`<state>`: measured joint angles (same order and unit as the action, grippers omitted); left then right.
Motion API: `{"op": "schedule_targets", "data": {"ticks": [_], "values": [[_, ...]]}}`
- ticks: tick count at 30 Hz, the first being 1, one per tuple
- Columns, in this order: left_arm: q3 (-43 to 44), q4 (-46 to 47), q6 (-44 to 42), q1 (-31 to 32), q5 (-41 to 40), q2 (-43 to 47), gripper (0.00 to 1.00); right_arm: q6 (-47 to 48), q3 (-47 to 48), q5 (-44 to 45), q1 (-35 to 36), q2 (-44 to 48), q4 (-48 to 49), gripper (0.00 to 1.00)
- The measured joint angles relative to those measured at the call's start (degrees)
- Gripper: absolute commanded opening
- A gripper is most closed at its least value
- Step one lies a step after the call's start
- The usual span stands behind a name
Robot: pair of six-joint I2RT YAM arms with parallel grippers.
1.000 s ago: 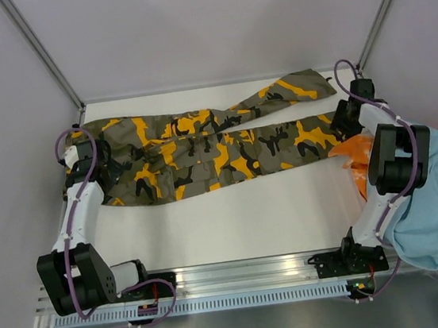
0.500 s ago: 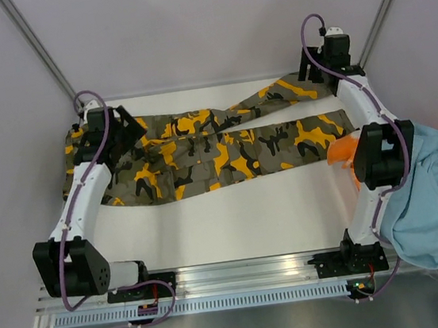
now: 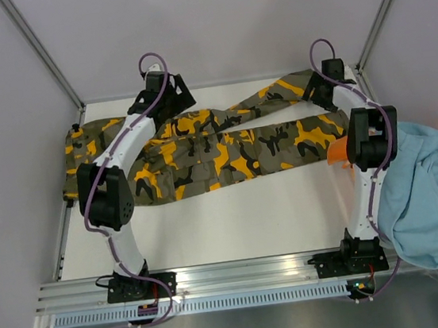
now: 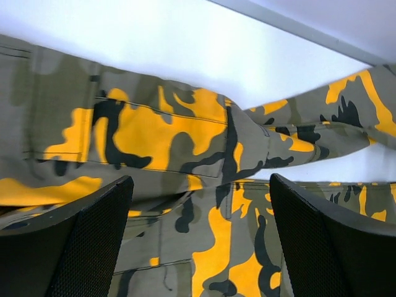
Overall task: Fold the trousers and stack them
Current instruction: Flatten the trousers out
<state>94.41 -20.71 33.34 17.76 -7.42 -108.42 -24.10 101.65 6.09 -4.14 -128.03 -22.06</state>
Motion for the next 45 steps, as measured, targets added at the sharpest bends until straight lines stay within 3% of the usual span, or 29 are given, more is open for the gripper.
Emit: {"op": "schedule_targets", "data": {"ticks": [5, 10, 16, 19, 20, 22, 27, 34, 40, 45], "values": [[2.95, -0.17, 0.04, 2.34, 0.04, -4.55, 0.95, -8.35, -3.08, 0.04, -4.00, -0.24, 4.50, 0.86], [3.39, -0.15, 0.28, 2.29, 0.09, -6.97, 0.95, -12.48, 0.63, 0.28, -4.44, -2.29, 7.04, 0.85], [4.66, -0.15, 0.35, 2.19, 0.07, -8.96, 0.96, -18.08, 1.36, -0.26, -4.13, -5.51, 11.08, 0.77], [5.07, -0.20, 0.33, 2.19, 0.04, -9.40, 0.96, -20.06, 1.66, -0.46, -4.28, -6.82, 13.53, 0.44], [5.09, -0.17, 0.33, 2.19, 0.02, -9.40, 0.96, -20.94, 1.66, -0.46, -4.35, -7.13, 13.92, 0.23], [5.25, -0.26, 0.31, 2.19, -0.17, -9.40, 0.96, -21.24, 1.66, -0.44, -4.37, -7.58, 13.79, 0.01], [5.38, -0.87, 0.20, 2.19, -1.88, -9.38, 0.96, -19.10, -1.40, 1.66, -4.33, -5.07, 13.16, 0.00], [3.06, -2.12, -0.04, 2.19, -4.13, -7.15, 0.97, -10.80, -2.03, 2.14, -4.04, 8.48, 1.44, 0.00], [-1.01, -3.04, -0.37, 2.19, -4.52, -2.73, 0.98, -3.54, 16.31, -1.51, -2.99, 9.01, -15.69, 0.00], [-1.70, -3.17, -0.72, 2.19, -4.61, -0.98, 0.98, -0.31, 34.21, -9.99, -3.78, -0.83, -26.64, 0.01]]}}
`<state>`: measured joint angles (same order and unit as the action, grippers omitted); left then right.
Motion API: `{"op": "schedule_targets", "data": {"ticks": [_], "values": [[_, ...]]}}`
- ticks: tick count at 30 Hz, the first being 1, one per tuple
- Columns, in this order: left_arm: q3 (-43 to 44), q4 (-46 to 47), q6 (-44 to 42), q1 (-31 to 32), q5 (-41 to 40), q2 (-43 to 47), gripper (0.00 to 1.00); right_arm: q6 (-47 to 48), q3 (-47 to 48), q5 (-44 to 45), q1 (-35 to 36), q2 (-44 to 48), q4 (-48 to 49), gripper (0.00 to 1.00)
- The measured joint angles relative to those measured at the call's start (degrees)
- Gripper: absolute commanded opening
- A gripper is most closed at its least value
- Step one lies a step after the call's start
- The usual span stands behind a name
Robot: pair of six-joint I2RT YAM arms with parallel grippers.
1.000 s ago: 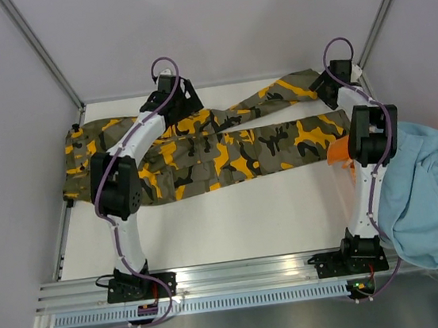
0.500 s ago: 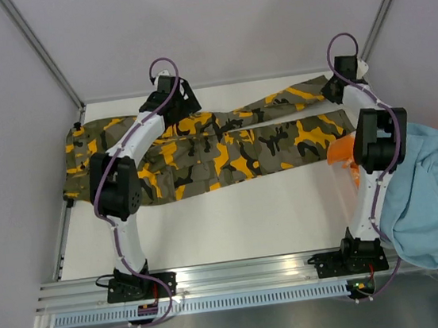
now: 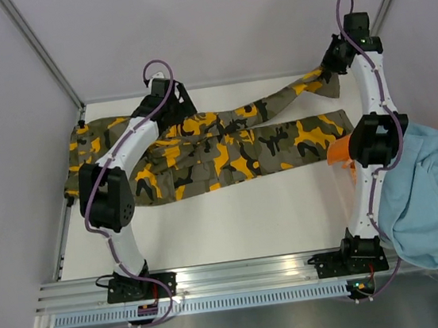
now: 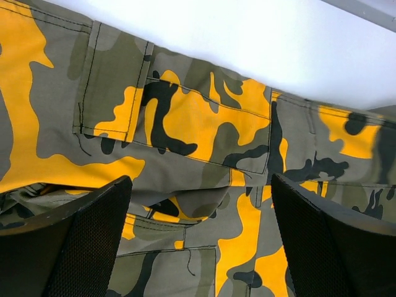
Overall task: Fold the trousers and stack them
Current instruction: Flatten the trousers out
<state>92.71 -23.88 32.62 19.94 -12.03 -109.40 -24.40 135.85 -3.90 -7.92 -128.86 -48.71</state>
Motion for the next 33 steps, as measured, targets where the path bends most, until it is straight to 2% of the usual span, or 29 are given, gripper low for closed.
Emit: {"op": "schedule_targets", "data": {"ticks": [3, 7, 14, 19, 25, 33], "values": [[-0.22, 0.00, -0.20, 0.00, -0.35, 0.37, 0.98, 0.22, 4.57, -5.73, -1.03, -6.67, -1.73, 0.01], [-0.28, 0.00, -0.26, -0.09, -1.14, 0.35, 0.98, -0.44, 4.68, -12.11, -2.60, -13.55, -1.84, 0.00], [0.72, 0.02, -0.31, -0.50, -2.43, -2.21, 0.99, -1.88, 3.39, -15.32, -5.14, -19.80, 1.46, 0.00], [3.80, 0.09, 0.11, -0.70, -1.25, -6.97, 0.97, -1.62, -0.63, -12.90, -5.99, -19.19, 5.11, 0.00], [11.37, 1.84, 2.12, 0.52, 4.22, -13.73, 0.96, -1.11, -11.89, -7.82, -6.71, -13.00, 8.59, 0.00], [14.03, 11.17, -3.17, 7.17, 11.63, -18.80, 0.97, -2.19, -25.20, -12.61, -11.80, -3.72, 15.82, 0.00]]}}
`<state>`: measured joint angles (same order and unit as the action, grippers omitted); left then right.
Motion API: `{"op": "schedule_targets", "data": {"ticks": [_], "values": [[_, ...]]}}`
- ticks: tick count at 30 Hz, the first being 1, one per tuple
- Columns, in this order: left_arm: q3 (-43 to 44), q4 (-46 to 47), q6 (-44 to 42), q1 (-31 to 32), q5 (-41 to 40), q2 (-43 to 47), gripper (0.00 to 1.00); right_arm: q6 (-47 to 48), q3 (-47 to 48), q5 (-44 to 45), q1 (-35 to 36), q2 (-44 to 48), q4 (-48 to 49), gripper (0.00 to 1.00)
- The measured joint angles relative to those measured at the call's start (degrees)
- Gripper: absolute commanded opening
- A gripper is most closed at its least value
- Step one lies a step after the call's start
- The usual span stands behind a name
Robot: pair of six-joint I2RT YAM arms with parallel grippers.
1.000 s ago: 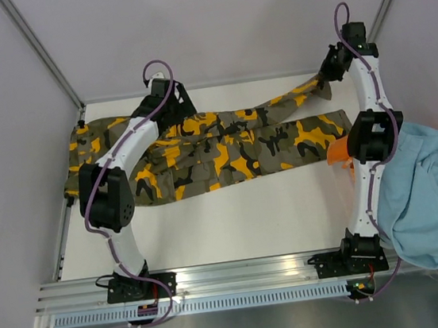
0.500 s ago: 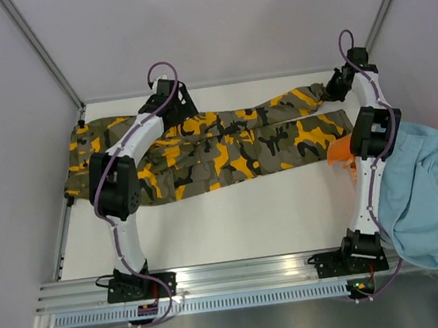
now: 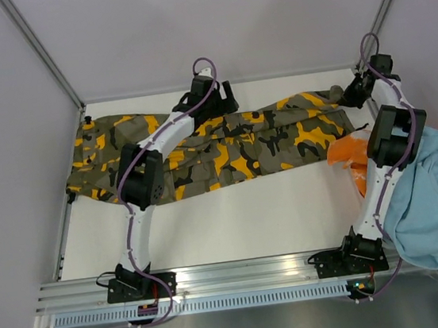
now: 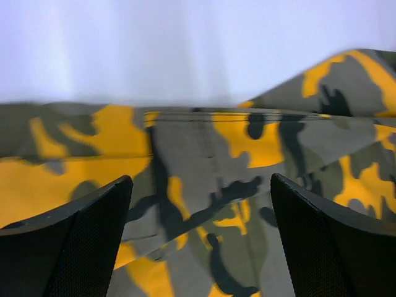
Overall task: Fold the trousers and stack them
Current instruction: Flatten the trousers out
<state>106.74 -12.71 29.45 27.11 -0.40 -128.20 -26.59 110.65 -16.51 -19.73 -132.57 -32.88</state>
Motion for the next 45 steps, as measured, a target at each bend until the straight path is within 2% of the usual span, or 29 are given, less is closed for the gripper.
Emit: {"op": "schedule_targets", "data": {"ticks": [7, 13, 18, 21, 24, 34, 40, 45], "values": [[8.52, 2.95, 3.58, 3.65, 2.47, -4.87, 0.97, -1.75, -9.75, -4.72, 0.96, 8.37, 7.34, 0.00], [15.52, 5.86, 7.37, 8.09, 2.19, -9.01, 0.97, -3.02, -12.31, -7.87, 2.51, 15.89, 11.15, 0.00], [14.58, 12.74, 6.73, 12.00, 8.15, -10.67, 0.96, -4.02, -12.94, -9.97, 2.75, 22.08, 12.98, 0.00], [9.53, 20.20, 2.40, 12.87, 13.64, -10.14, 0.97, -4.13, -10.45, -10.34, 3.06, 23.37, 11.76, 0.00], [6.05, 23.71, -4.72, 12.59, 16.74, -9.92, 0.97, -3.87, -8.15, -10.01, 3.61, 23.37, 9.68, 0.00], [6.58, 27.91, -28.44, 11.47, 20.72, -9.86, 0.97, -1.01, -7.61, -7.52, 6.36, 23.37, 3.26, 0.00], [8.57, 30.18, -35.04, 11.54, 25.62, -10.03, 0.96, -0.15, -7.61, -7.15, 6.91, 23.37, 1.92, 0.00], [15.98, 32.96, -36.17, 11.54, 27.39, -13.77, 0.94, 0.42, -7.61, -7.19, 7.63, 23.93, 1.22, 0.00]]}}
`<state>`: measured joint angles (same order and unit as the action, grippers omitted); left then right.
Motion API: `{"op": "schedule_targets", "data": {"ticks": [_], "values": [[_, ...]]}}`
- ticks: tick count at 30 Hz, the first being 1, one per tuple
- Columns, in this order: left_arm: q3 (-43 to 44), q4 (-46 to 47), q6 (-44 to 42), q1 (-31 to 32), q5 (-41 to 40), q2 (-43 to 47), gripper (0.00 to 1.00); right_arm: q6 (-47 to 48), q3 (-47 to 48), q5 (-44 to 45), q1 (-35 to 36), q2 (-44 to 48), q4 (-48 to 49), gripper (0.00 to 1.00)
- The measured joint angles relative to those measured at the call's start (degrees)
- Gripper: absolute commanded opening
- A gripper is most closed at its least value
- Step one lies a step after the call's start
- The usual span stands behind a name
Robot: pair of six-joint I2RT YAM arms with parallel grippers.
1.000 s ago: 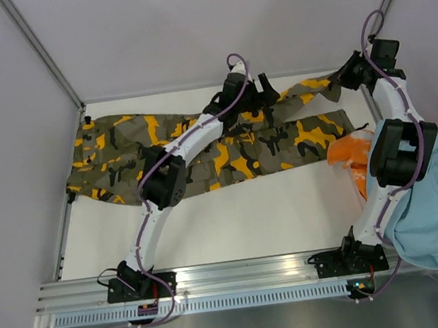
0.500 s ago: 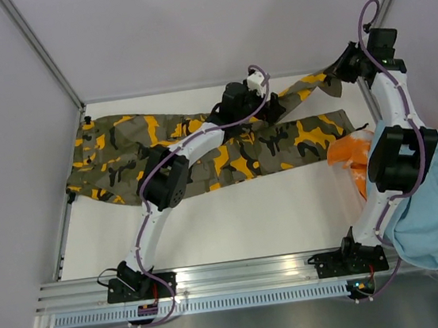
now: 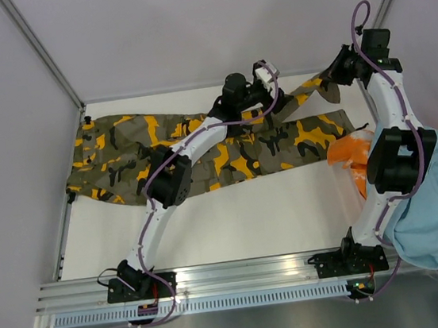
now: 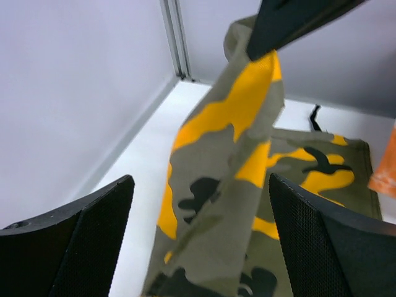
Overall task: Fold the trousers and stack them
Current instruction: Flatten the trousers out
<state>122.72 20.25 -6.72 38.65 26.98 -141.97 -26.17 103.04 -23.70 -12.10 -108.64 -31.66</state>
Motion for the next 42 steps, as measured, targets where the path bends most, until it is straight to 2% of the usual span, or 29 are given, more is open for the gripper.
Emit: {"op": "schedule_targets", "data": {"ticks": [4, 8, 17, 20, 21, 23, 25, 26, 30, 34, 37, 42], "values": [[6.80, 0.31, -0.26, -0.07, 0.76, -4.76, 0.91, 0.26, -0.79, -0.02, 0.63, 2.12, -0.26, 0.00], [7.93, -0.63, -0.37, -0.07, 2.51, -7.26, 0.89, 0.55, -0.90, -0.22, 0.96, 3.85, -0.24, 0.00], [10.62, -0.37, -0.66, -0.07, 2.93, -11.21, 0.72, 0.81, -0.90, -0.87, 1.01, 3.96, -0.72, 0.00], [14.49, 0.13, -0.15, -0.07, 2.56, -14.25, 0.62, 1.14, -0.90, -0.90, 1.14, 4.02, -0.98, 0.00], [15.37, 0.35, 0.15, -0.07, 2.38, -15.10, 0.53, 1.25, -0.90, -0.92, 1.18, 4.04, -0.98, 0.00], [16.20, 0.85, 1.20, -0.07, 2.10, -16.20, 0.43, 1.57, -0.90, -0.92, 1.40, 4.13, -1.03, 0.00], [16.52, 1.11, 2.67, -0.07, 2.08, -16.79, 0.10, 1.79, -0.90, -0.87, 1.49, 4.24, -1.11, 0.00], [16.52, 1.05, 3.34, -0.07, 2.05, -16.85, 0.03, 1.90, -0.90, -0.83, 1.49, 4.24, -1.16, 0.00], [16.52, 0.37, 6.27, -0.26, 2.08, -16.72, 0.02, 2.21, -0.26, -0.02, 1.62, 3.61, -2.10, 0.00], [15.91, -6.01, 12.76, -0.87, 2.75, -14.73, 0.02, 4.02, 9.35, 3.93, 1.81, -3.26, -7.48, 0.00], [11.61, -10.64, 18.88, -2.08, 5.64, -9.14, 0.02, 6.14, 15.87, 7.28, 1.92, -8.11, -12.09, 0.00], [10.21, -19.76, 26.80, -4.33, 10.75, 0.28, 0.02, 10.01, 16.48, 8.74, 3.43, -8.20, -18.91, 0.00]]}}
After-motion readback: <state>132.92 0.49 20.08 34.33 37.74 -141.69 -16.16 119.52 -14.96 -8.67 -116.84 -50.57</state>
